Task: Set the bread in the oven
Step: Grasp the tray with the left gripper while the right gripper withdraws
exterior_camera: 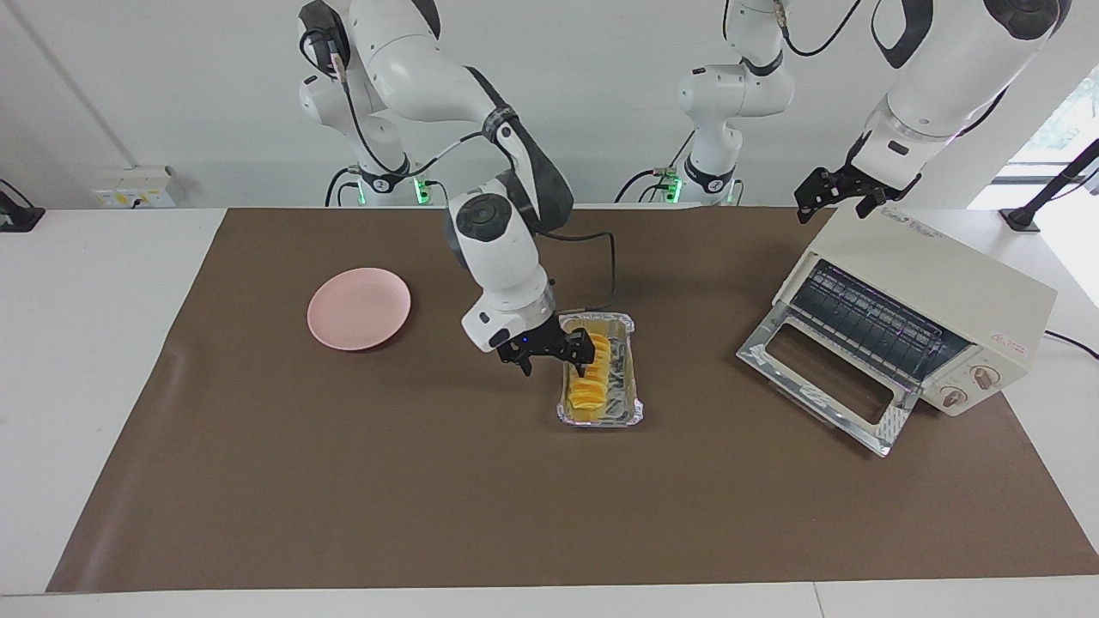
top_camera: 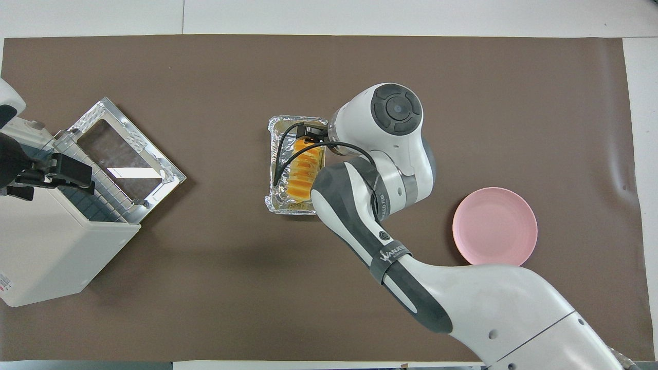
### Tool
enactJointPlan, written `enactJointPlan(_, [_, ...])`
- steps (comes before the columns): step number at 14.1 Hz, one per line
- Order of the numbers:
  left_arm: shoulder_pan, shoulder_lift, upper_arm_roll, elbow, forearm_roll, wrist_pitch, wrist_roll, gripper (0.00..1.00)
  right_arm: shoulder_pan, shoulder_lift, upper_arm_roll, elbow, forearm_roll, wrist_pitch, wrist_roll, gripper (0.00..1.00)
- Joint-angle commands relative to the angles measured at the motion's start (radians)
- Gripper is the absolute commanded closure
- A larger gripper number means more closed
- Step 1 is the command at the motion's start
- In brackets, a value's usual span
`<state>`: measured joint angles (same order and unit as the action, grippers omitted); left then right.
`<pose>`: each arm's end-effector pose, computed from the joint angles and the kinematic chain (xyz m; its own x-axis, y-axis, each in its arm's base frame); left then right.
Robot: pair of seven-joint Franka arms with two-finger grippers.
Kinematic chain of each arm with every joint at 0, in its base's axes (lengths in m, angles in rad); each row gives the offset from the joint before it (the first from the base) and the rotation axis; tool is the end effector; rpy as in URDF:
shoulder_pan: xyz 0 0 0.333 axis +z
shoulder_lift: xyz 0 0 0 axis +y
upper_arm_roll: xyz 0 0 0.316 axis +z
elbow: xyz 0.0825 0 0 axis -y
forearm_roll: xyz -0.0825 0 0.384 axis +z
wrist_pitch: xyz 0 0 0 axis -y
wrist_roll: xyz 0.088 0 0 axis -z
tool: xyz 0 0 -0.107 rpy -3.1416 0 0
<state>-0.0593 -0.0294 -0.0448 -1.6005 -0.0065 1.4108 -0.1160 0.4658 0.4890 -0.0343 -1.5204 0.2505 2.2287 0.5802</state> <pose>0.5240 -0.0559 0.6140 0.9872 0.0124 -0.1592 0.0104 -0.9999 -0.0133 0.6432 0.3089 0.4004 0.9588 -0.2785 0.0552 -0.2521 -0.9245 -0.2859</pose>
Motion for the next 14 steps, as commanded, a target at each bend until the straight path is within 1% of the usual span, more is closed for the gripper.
enactJointPlan(1, [-0.014, -0.014, -0.007, -0.009, -0.017, 0.039, -0.007, 0.00, -0.128, -0.065, 0.011, -0.006, 0.013, -0.087, -0.025, 0.00])
enactJointPlan(3, [-0.063, -0.014, -0.013, -0.010, -0.010, 0.074, -0.017, 0.00, -0.199, -0.098, 0.010, -0.015, 0.012, -0.124, -0.087, 0.00])
enactJointPlan(4, [-0.106, -0.014, -0.015, -0.021, -0.009, 0.159, -0.033, 0.00, -0.232, -0.108, 0.010, -0.018, 0.001, -0.147, -0.133, 0.00])
enactJointPlan(5, [-0.131, 0.003, -0.017, -0.018, -0.009, 0.189, -0.034, 0.00, -0.255, -0.121, 0.007, -0.021, -0.002, -0.162, -0.175, 0.00])
enactJointPlan(6, [-0.161, 0.041, -0.020, -0.003, -0.018, 0.194, -0.037, 0.00, -0.291, -0.131, 0.004, -0.024, -0.007, -0.188, -0.233, 0.00])
enactJointPlan(8, [-0.275, 0.153, -0.021, 0.057, -0.020, 0.214, -0.135, 0.00, -0.370, -0.164, 0.002, -0.023, -0.046, -0.245, -0.354, 0.00])
enactJointPlan(10, [-0.391, 0.349, -0.018, 0.230, -0.012, 0.217, -0.259, 0.00, -0.453, -0.197, 0.002, -0.024, -0.051, -0.311, -0.523, 0.00])
enactJointPlan(11, [-0.443, 0.412, -0.017, 0.256, -0.001, 0.261, -0.298, 0.00, -0.485, -0.213, 0.002, -0.023, -0.053, -0.345, -0.592, 0.00])
enactJointPlan(12, [-0.486, 0.431, -0.018, 0.245, 0.012, 0.354, -0.339, 0.00, -0.513, -0.228, 0.001, -0.023, -0.056, -0.388, -0.652, 0.00])
enactJointPlan(13, [-0.499, 0.436, -0.018, 0.208, 0.016, 0.412, -0.356, 0.00, -0.539, -0.239, -0.004, -0.024, -0.078, -0.423, -0.699, 0.00])
enactJointPlan(14, [-0.504, 0.450, -0.018, 0.194, 0.016, 0.448, -0.359, 0.00, -0.552, -0.250, -0.004, -0.024, -0.129, -0.449, -0.738, 0.00])
